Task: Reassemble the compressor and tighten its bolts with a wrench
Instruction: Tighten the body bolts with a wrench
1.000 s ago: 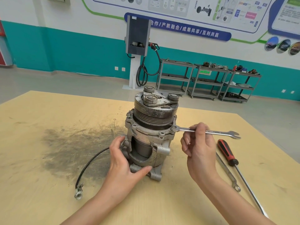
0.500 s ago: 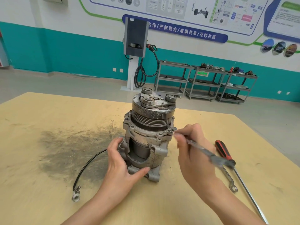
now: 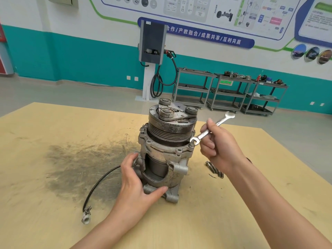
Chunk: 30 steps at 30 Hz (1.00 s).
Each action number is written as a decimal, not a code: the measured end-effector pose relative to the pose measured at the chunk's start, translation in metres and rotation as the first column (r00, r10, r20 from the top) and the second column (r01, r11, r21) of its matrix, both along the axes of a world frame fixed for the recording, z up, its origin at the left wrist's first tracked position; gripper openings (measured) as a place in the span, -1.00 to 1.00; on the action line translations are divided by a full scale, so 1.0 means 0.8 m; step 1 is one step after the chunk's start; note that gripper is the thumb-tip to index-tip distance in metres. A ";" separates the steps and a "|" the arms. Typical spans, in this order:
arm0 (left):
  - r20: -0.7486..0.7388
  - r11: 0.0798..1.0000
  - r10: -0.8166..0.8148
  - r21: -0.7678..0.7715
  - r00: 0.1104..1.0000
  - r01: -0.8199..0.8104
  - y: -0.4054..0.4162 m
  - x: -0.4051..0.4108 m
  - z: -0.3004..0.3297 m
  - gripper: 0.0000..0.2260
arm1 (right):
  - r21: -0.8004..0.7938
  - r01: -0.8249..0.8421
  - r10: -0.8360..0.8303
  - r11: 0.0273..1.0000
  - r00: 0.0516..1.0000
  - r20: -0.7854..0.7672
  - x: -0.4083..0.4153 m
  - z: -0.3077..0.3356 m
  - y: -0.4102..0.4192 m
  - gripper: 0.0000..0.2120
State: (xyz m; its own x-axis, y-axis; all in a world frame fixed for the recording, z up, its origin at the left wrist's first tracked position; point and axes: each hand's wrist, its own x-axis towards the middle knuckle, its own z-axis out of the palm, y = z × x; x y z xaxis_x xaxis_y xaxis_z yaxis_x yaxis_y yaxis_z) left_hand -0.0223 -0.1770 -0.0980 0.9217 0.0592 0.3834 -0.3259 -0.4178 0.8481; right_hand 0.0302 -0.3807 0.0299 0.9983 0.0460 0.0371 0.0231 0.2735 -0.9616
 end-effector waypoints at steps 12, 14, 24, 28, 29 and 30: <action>-0.022 1.000 -0.006 -0.006 1.000 0.006 0.001 -0.001 0.002 -0.05 | 0.295 0.156 -0.132 0.943 0.986 -0.101 -0.020 -0.027 0.017 -0.69; -0.023 1.000 -0.003 -0.009 1.000 0.003 0.000 -0.001 0.001 -0.05 | 0.332 0.214 -0.207 0.919 0.977 -0.059 -0.031 -0.036 0.022 -0.68; -0.033 1.000 0.000 -0.009 0.999 -0.001 0.001 0.000 0.000 -0.01 | 0.069 0.188 -0.199 0.980 0.941 0.274 -0.073 -0.051 0.047 -0.71; -0.024 1.000 -0.015 -0.011 1.000 0.015 0.001 -0.001 0.001 -0.03 | 0.195 0.199 -0.239 0.960 0.948 0.211 -0.058 -0.035 0.032 -0.72; -0.021 1.000 -0.016 -0.006 1.000 0.016 0.001 -0.001 0.001 -0.03 | 0.207 0.205 -0.247 0.957 0.947 0.205 -0.052 -0.030 0.028 -0.71; -0.018 1.000 -0.013 0.000 1.000 0.013 0.001 0.000 0.001 -0.03 | 0.204 0.207 -0.247 0.957 0.949 0.198 -0.047 -0.026 0.024 -0.70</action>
State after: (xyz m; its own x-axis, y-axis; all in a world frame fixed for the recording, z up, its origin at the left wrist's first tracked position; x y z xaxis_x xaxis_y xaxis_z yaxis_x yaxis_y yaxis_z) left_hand -0.0223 -0.1766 -0.0973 0.9292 0.0467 0.3667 -0.3161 -0.4136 0.8538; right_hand -0.0071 -0.3614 0.0092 0.9475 -0.2083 0.2427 0.3093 0.4030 -0.8613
